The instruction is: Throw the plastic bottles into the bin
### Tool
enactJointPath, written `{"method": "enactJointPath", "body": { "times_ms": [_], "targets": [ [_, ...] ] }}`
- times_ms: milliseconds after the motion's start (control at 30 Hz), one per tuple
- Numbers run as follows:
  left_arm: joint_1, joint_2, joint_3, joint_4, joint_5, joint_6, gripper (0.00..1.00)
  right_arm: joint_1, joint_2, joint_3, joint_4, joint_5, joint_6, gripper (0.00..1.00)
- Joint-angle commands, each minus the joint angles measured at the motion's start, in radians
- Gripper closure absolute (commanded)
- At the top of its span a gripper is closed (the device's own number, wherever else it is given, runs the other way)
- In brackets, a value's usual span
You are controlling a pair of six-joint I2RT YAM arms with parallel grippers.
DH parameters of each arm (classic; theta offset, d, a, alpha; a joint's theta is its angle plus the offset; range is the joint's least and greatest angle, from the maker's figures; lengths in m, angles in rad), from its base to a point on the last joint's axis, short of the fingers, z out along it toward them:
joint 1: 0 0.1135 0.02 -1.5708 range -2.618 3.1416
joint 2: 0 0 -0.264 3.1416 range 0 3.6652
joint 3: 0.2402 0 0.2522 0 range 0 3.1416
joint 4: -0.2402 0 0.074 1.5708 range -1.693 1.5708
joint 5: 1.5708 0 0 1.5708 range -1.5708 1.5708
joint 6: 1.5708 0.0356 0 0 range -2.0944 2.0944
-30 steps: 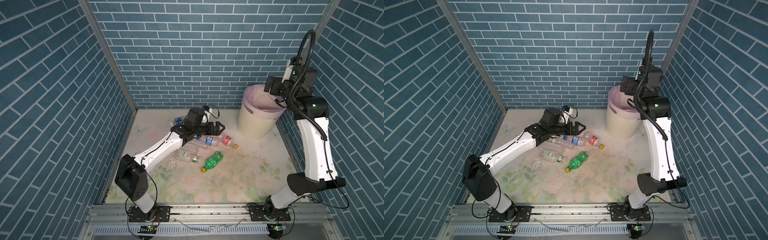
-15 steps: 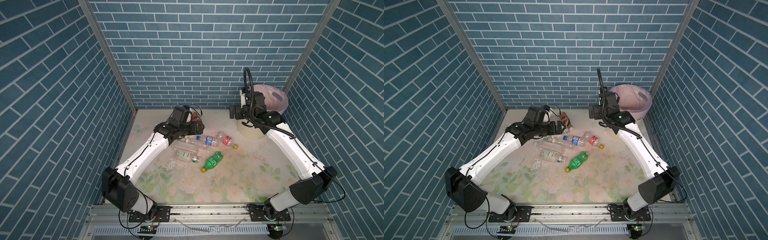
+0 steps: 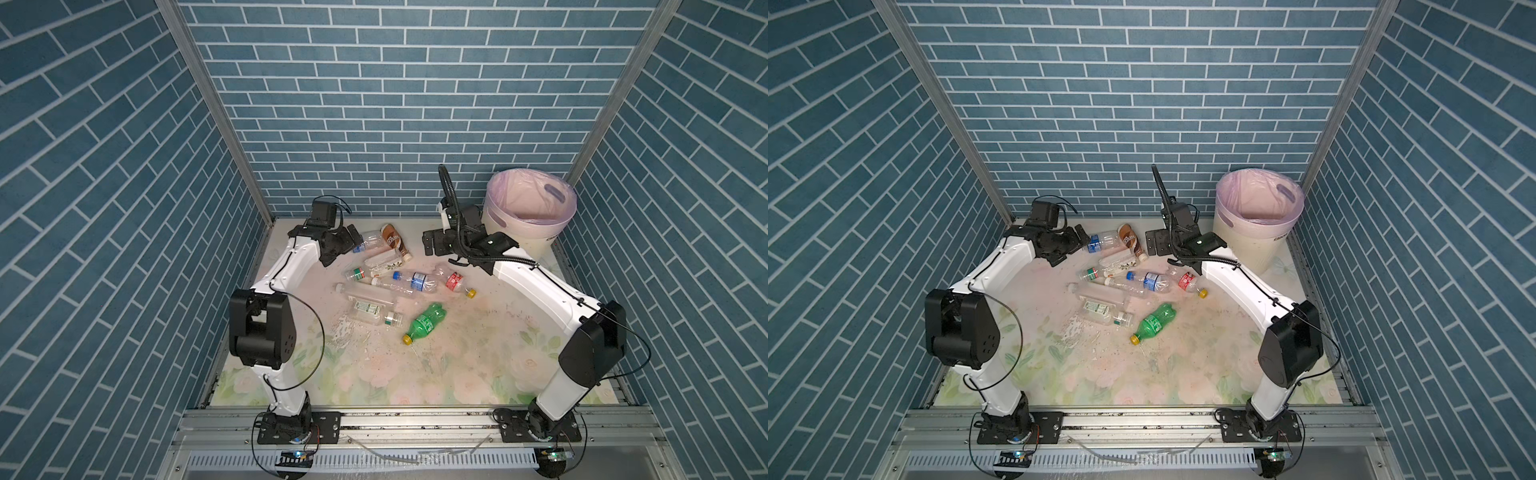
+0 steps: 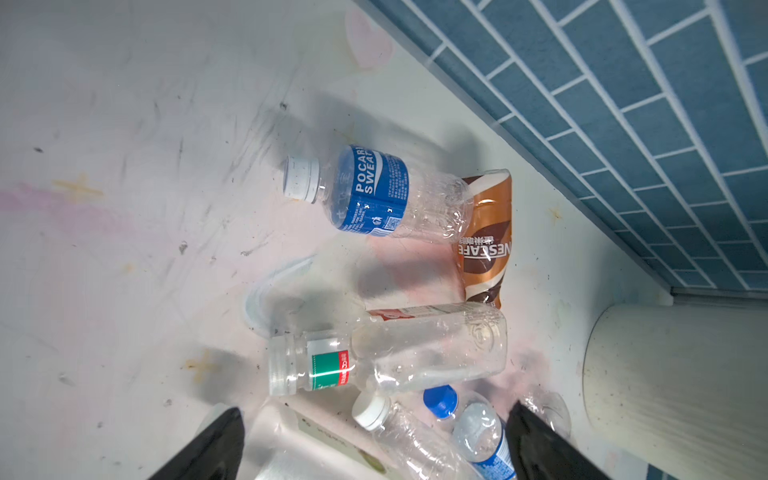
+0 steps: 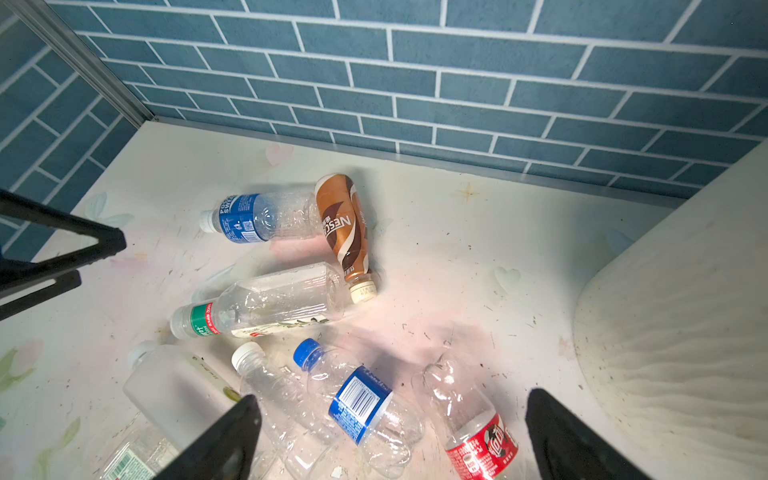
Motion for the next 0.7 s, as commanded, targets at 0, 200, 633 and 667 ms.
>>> {"method": "enactJointPath", "body": {
  "times_ms": [0,200,633,667],
  "targets": [
    [-0.001,0.045,0.022,0.09,0.042,-0.327,0.01,0.0,0.004,-0.007,0.038,-0.01,0.029,0.01],
    [-0.007,0.144,0.067,0.169,0.017,-0.636,0.01,0.003,0.034,0.03,0.035,-0.029,0.017,0.01],
    [-0.026,0.333,0.277,0.053,-0.103,-0.871,0.01,0.002,0.125,0.124,0.031,-0.06,0.007,0.01],
    [-0.029,0.341,0.284,0.04,-0.109,-0.878,0.01,0.003,0.128,0.125,0.032,-0.059,0.004,0.01]
  ]
}}
